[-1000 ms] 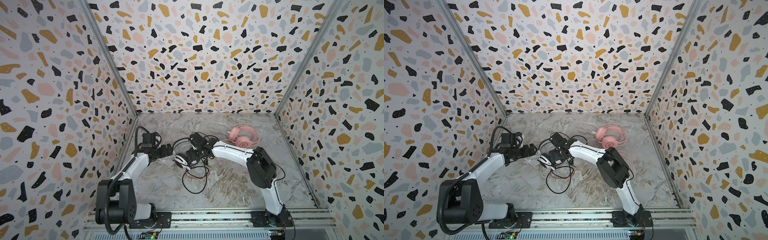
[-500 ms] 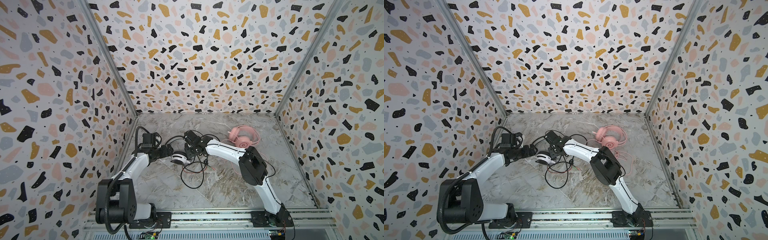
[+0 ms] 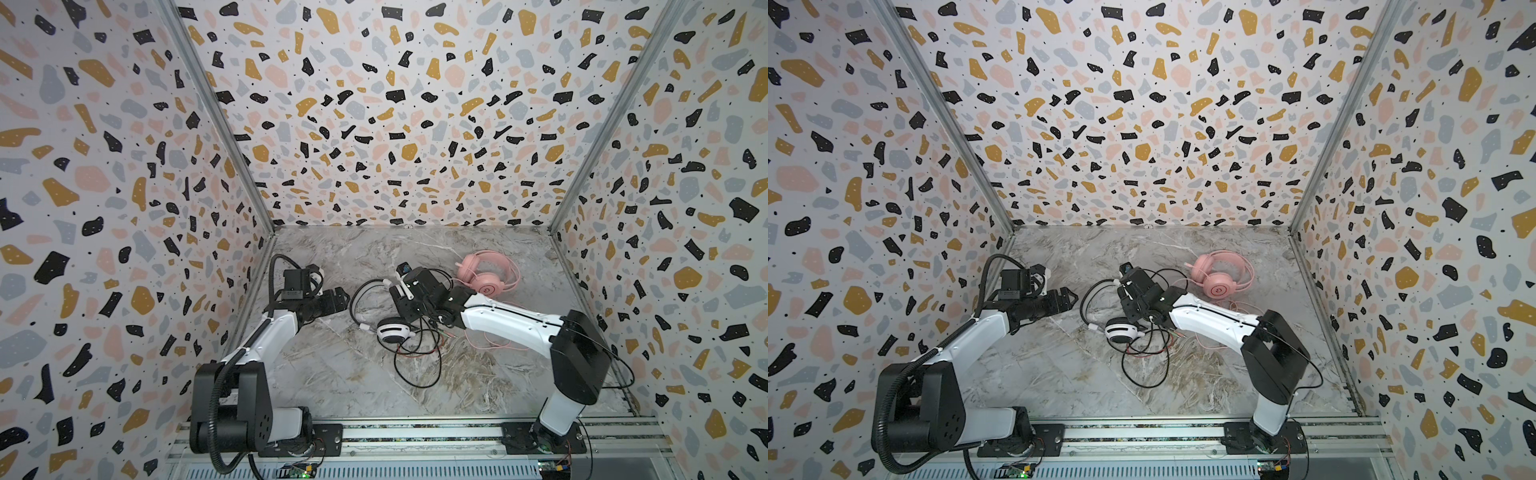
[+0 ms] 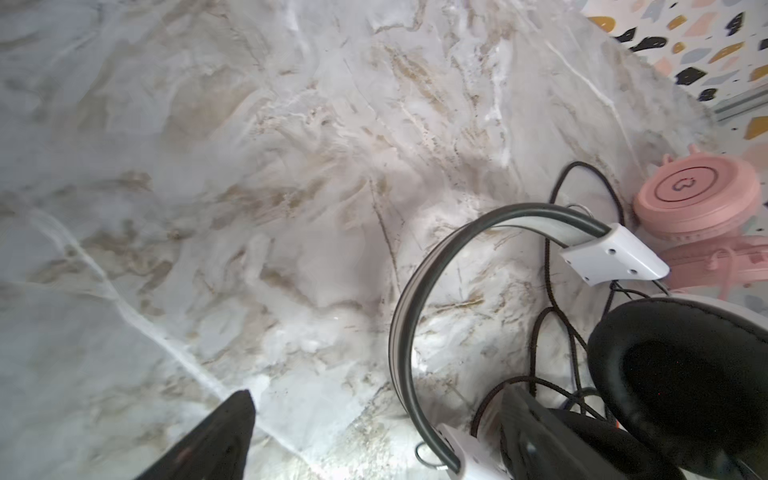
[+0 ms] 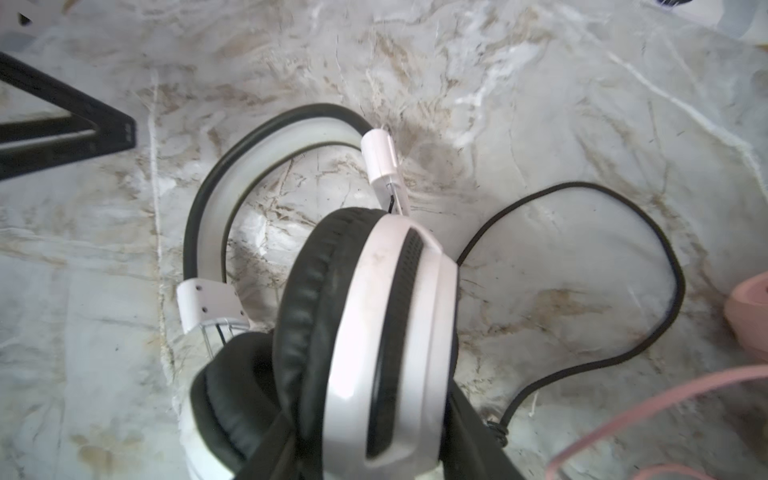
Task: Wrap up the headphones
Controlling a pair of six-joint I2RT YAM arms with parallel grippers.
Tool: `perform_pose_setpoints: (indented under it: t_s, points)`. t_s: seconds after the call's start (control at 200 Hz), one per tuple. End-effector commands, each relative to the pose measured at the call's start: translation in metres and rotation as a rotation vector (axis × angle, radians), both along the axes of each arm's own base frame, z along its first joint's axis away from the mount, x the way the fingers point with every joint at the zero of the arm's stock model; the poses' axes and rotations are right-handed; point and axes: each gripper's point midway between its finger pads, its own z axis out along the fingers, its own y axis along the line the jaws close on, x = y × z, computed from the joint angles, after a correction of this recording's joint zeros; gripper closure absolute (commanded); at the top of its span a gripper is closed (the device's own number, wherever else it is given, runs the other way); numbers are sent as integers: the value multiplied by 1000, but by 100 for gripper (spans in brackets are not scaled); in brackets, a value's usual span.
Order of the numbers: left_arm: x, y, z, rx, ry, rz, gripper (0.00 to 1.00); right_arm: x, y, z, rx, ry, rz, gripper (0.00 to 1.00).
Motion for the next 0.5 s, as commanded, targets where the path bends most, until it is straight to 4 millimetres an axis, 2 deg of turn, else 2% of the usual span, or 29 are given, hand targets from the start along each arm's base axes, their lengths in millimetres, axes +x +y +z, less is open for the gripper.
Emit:
perform_pose_setpoints:
  t_s: [0.0,0.255,0.405,0.496]
  points:
    - [4,-21,19,-111,-73,-57,9,6,8,54,171,-106,21,53]
    - [7,-58,32,-112,-99,-149,12,-3,11,86,288,-132,81,56]
    - [10,-53,29,-48,-98,-130,15,-12,13,106,347,-142,119,56]
    - [11,-49,29,-14,-93,-125,24,-21,15,116,386,-146,164,56]
